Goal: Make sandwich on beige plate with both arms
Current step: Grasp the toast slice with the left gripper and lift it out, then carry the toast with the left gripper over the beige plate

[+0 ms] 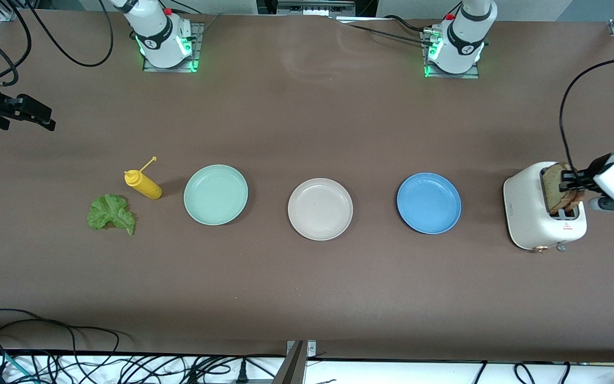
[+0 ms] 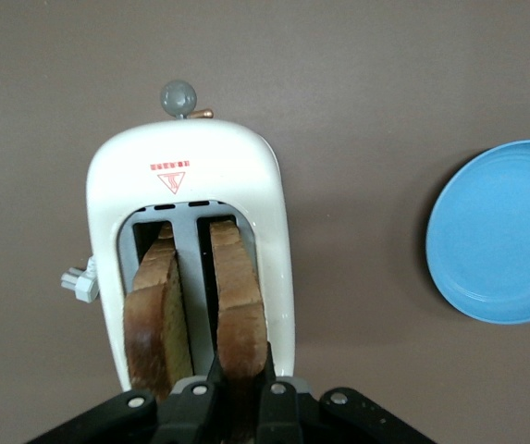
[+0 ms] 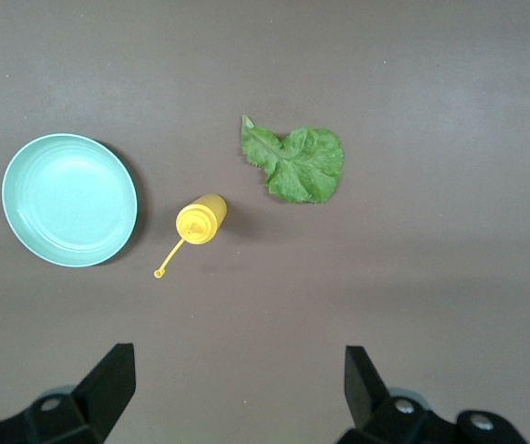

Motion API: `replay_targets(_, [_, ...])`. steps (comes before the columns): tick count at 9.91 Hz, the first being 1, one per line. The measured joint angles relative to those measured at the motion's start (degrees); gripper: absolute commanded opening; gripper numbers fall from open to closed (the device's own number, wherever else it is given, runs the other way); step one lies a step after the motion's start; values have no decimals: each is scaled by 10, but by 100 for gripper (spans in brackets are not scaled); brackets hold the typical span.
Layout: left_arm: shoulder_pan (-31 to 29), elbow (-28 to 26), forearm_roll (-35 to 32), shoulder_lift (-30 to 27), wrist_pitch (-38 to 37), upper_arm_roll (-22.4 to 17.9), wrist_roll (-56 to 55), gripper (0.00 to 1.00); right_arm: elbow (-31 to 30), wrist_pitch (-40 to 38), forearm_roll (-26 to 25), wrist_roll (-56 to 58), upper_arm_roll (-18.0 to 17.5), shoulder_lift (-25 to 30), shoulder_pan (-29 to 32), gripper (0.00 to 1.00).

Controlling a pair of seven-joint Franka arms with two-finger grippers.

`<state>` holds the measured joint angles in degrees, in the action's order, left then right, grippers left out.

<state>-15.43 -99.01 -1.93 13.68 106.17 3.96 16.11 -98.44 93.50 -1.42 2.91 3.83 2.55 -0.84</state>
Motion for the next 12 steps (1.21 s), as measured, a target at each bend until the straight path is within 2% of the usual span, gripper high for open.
replay_targets(3, [27,92,0,5,-103,1,0,0,0,0,0,0,0,0,0,100])
replay_targets(6, [77,107,16,16,-127,6,-3,0,0,0,0,0,0,0,0,100])
replay_targets(9, [134,107,139,41,-136,7,-49,0,0,0,0,0,0,0,0,100])
replay_targets(12, [160,107,281,80,-139,7,-107,0,0,0,0,0,0,0,0,100])
